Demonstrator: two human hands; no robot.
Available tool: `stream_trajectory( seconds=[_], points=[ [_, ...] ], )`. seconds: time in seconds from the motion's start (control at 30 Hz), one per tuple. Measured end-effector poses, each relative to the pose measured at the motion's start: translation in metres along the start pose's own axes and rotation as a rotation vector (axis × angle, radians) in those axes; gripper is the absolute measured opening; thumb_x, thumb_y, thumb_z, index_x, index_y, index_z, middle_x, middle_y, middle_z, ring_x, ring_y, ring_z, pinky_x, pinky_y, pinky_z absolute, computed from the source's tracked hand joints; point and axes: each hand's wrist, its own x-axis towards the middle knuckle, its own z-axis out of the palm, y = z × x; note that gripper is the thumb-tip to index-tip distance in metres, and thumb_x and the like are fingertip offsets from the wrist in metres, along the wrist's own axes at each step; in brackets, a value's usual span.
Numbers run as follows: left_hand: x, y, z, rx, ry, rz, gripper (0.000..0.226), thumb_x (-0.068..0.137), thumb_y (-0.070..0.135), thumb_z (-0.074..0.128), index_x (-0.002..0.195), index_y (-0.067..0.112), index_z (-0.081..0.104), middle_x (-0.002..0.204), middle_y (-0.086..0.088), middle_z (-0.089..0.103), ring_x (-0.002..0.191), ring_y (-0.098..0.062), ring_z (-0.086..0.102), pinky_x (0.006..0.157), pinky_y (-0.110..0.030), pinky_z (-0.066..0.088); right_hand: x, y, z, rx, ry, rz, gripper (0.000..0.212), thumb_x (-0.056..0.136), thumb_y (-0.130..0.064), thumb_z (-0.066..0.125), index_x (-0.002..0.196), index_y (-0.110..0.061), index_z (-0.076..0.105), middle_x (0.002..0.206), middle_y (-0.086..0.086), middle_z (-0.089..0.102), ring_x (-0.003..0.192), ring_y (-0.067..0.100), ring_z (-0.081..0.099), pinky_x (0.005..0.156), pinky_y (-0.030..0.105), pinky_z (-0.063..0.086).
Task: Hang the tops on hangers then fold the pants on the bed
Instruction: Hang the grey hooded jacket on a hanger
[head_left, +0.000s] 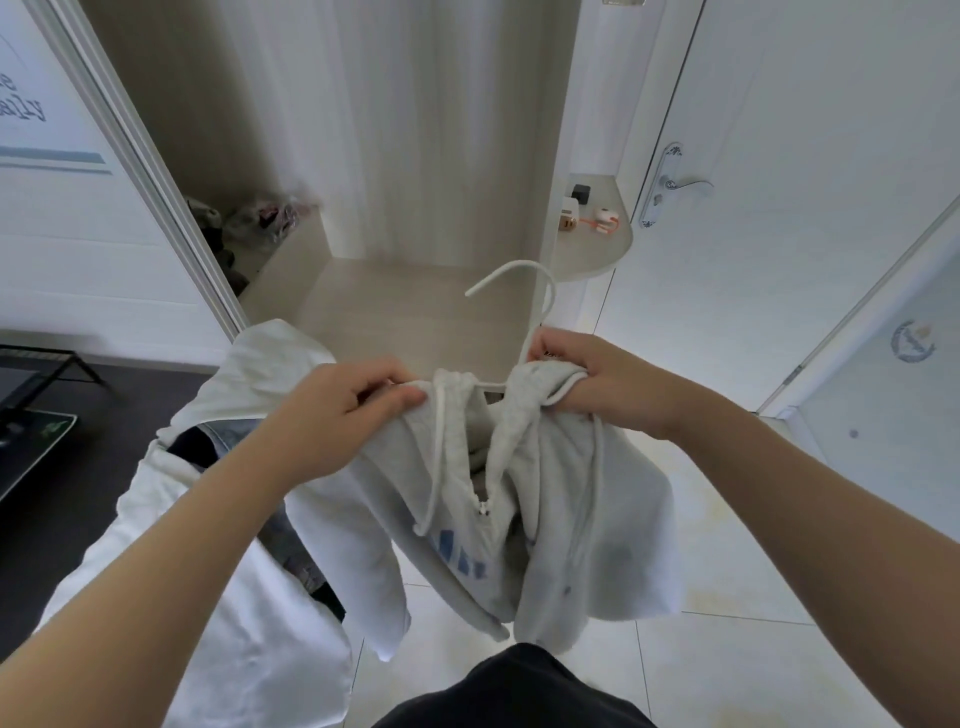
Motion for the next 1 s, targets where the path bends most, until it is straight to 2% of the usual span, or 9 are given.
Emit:
stream_trajectory(
  seconds=[0.1, 0.23, 0.33, 0.4, 0.5, 0.6, 0.73, 0.9, 1.0],
  points=[
    [0.000, -0.010, -0.008, 0.026, 0.037, -0.033, 0.014, 0.096, 0.045, 0.057, 0.085, 0.042, 0.064, 0.072, 0.007, 0.064, 0.069, -0.011, 0.060, 0.061, -0.016, 0.042, -0.008, 0.006, -0.009, -0.004, -0.047, 0.030, 0.023, 0.071, -0.037, 0.074, 0.092, -0.042, 0.066, 0.097, -0.014, 0.065, 0.092, 0.007, 0.062, 0.077, 0.021, 0.050],
    [0.005, -0.022, -0.017, -0.050, 0.190, -0.160, 0.022, 0.101, 0.029, 0.058, 0.080, 0.029, 0.063, 0.073, 0.003, 0.060, 0.067, -0.009, 0.055, 0.063, -0.016, 0.040, -0.016, 0.017, -0.014, 0.081, 0.024, 0.069, 0.054, 0.070, -0.054, 0.072, 0.108, -0.016, 0.069, 0.112, 0.012, 0.066, 0.106, 0.029, 0.065, 0.092, 0.042, 0.053],
    [0.007, -0.014, -0.012, -0.017, 0.160, -0.157, 0.024, 0.102, 0.029, 0.055, 0.078, 0.029, 0.059, 0.068, 0.011, 0.058, 0.065, -0.003, 0.052, 0.064, -0.024, 0.039, -0.014, 0.019, -0.006, 0.009, 0.018, 0.083, 0.052, 0.086, -0.060, 0.060, 0.081, -0.008, 0.057, 0.081, 0.012, 0.053, 0.074, 0.022, 0.052, 0.073, 0.035, 0.043],
    [0.008, -0.004, -0.009, 0.022, 0.104, -0.118, 0.026, 0.102, 0.030, 0.054, 0.076, 0.030, 0.056, 0.065, 0.014, 0.055, 0.063, -0.004, 0.050, 0.063, -0.027, 0.038, -0.010, 0.016, -0.001, -0.032, 0.017, 0.079, 0.048, 0.099, -0.048, 0.054, 0.067, -0.013, 0.044, 0.068, 0.004, 0.038, 0.064, 0.016, 0.037, 0.065, 0.031, 0.033],
    [0.009, 0.004, -0.012, 0.128, 0.093, -0.039, 0.022, 0.102, 0.028, 0.054, 0.081, 0.022, 0.058, 0.070, 0.005, 0.055, 0.069, -0.013, 0.053, 0.067, -0.034, 0.043, -0.004, 0.006, 0.000, -0.133, 0.026, 0.054, 0.049, 0.103, -0.036, 0.053, 0.062, -0.010, 0.047, 0.064, 0.014, 0.044, 0.060, 0.018, 0.040, 0.063, 0.036, 0.036],
    [0.010, 0.017, -0.008, 0.154, 0.158, 0.063, 0.022, 0.102, 0.023, 0.056, 0.081, 0.017, 0.058, 0.080, 0.006, 0.052, 0.076, -0.016, 0.053, 0.070, -0.027, 0.040, 0.004, -0.009, 0.000, -0.257, -0.007, 0.023, 0.051, 0.102, -0.042, 0.052, 0.058, -0.017, 0.056, 0.060, 0.001, 0.057, 0.057, 0.013, 0.052, 0.063, 0.025, 0.044],
    [0.012, 0.028, 0.003, 0.154, 0.188, 0.194, 0.021, 0.100, 0.025, 0.055, 0.082, 0.016, 0.058, 0.081, 0.010, 0.051, 0.074, -0.017, 0.052, 0.069, -0.023, 0.041, 0.014, -0.024, 0.002, -0.323, -0.045, 0.031, 0.053, 0.102, -0.047, 0.050, 0.060, -0.015, 0.052, 0.058, 0.000, 0.054, 0.056, 0.023, 0.051, 0.065, 0.034, 0.049],
    [0.018, 0.010, -0.005, 0.205, 0.349, 0.101, 0.020, 0.102, 0.021, 0.056, 0.088, 0.008, 0.062, 0.080, 0.004, 0.052, 0.070, -0.018, 0.049, 0.065, -0.020, 0.034, 0.016, -0.029, -0.003, -0.275, 0.071, -0.039, 0.051, 0.103, -0.040, 0.052, 0.061, -0.013, 0.041, 0.057, 0.003, 0.039, 0.053, 0.020, 0.038, 0.055, 0.027, 0.039],
    [0.017, 0.001, -0.008, 0.177, 0.435, 0.059, 0.021, 0.103, 0.020, 0.054, 0.092, 0.005, 0.064, 0.075, -0.005, 0.059, 0.069, -0.025, 0.054, 0.064, -0.032, 0.038, 0.020, -0.035, 0.000, -0.264, 0.048, -0.040, 0.050, 0.104, -0.039, 0.051, 0.058, -0.020, 0.049, 0.060, 0.009, 0.038, 0.054, 0.021, 0.035, 0.055, 0.033, 0.037]
  ],
)
